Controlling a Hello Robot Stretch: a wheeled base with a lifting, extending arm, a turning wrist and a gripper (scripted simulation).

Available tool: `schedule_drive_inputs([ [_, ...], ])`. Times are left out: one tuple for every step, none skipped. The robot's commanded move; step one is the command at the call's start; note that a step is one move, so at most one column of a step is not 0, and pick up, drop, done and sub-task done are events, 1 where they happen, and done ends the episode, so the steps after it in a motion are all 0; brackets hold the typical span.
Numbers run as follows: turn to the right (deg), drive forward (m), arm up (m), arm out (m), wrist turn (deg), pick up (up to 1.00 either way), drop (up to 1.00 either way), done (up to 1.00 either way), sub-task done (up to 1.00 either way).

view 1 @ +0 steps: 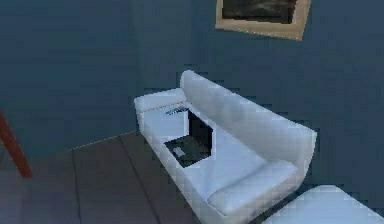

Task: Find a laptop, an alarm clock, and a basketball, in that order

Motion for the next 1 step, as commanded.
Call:
schedule_drive_inputs([
  [0.0,0.0,0.0,0.0,0.0,0.0,0.0,0.0,1.0],
])
